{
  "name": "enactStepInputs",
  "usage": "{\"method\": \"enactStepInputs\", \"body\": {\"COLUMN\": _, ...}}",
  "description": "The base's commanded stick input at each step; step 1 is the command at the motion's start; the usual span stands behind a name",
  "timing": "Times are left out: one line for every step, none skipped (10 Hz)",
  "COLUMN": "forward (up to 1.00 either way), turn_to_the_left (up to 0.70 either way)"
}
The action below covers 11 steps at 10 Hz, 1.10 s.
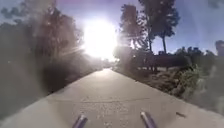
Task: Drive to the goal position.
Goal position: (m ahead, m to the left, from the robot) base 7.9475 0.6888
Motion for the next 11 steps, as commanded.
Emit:
{"method": "enactStepInputs", "body": {"forward": 0.96, "turn_to_the_left": 0.38}}
{"method": "enactStepInputs", "body": {"forward": 0.96, "turn_to_the_left": 0.35}}
{"method": "enactStepInputs", "body": {"forward": 0.95, "turn_to_the_left": 0.15}}
{"method": "enactStepInputs", "body": {"forward": 0.95, "turn_to_the_left": 0.00}}
{"method": "enactStepInputs", "body": {"forward": 0.95, "turn_to_the_left": 0.00}}
{"method": "enactStepInputs", "body": {"forward": 0.95, "turn_to_the_left": 0.00}}
{"method": "enactStepInputs", "body": {"forward": 0.95, "turn_to_the_left": 0.00}}
{"method": "enactStepInputs", "body": {"forward": 0.95, "turn_to_the_left": 0.00}}
{"method": "enactStepInputs", "body": {"forward": 0.95, "turn_to_the_left": 0.10}}
{"method": "enactStepInputs", "body": {"forward": 0.95, "turn_to_the_left": 0.21}}
{"method": "enactStepInputs", "body": {"forward": 0.95, "turn_to_the_left": 0.25}}
